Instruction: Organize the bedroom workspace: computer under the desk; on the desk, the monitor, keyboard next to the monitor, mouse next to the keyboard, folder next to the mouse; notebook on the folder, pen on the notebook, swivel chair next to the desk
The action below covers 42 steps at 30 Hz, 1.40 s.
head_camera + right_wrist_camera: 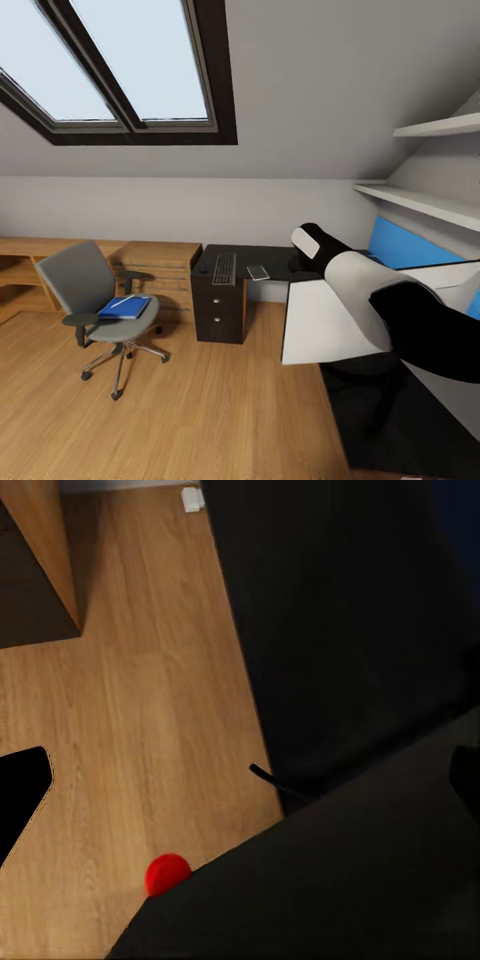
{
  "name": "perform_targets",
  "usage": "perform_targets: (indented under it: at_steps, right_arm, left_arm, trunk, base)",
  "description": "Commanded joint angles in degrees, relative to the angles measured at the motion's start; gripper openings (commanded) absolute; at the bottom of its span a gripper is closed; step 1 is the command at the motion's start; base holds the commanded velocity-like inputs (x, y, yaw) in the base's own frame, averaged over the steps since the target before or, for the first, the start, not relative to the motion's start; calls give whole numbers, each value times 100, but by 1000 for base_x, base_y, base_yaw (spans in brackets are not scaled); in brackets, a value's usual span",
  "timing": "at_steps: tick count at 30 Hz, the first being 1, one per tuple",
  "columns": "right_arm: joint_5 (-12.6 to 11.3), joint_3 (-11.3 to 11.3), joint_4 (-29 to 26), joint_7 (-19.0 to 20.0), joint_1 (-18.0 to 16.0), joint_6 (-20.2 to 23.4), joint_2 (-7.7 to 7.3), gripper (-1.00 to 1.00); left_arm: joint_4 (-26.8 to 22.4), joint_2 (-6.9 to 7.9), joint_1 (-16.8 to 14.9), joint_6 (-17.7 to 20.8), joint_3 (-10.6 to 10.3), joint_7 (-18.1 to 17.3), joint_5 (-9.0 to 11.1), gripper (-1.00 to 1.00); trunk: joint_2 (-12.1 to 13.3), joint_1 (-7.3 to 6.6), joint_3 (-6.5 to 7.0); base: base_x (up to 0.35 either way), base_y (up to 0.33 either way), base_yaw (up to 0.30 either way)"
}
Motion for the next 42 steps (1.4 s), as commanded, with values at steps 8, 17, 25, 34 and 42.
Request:
perform_targets:
  at_steps: [8,17,25,34,42]
  right_arm:
    - [-162,38,-39,-42,-4,48,87,100]
    - [-253,38,-40,-42,-4,268,100,100]
    - [-254,38,-42,-45,-4,273,100,100]
    - [-254,38,-50,-45,-4,272,100,100]
    - [-254,41,-53,-45,-4,272,100,100]
  left_arm:
    - [-14,5,3,-20,-49,49,11,100]
    - [-14,5,3,-21,-49,49,10,100]
    - [-14,5,3,-20,-49,49,10,100]
    - [-14,5,3,-13,-49,49,10,100]
    - [-14,0,3,-13,-52,49,10,100]
  trunk:
    - [-9,2,-9]
    - [-9,2,-9]
    - [-9,2,-9]
    - [-9,2,-9]
    - [-9,2,-9]
  base:
    - [-77,0,0]
    - [-133,0,0]
    - [-149,0,0]
    - [-127,0,0]
    - [-135,0,0]
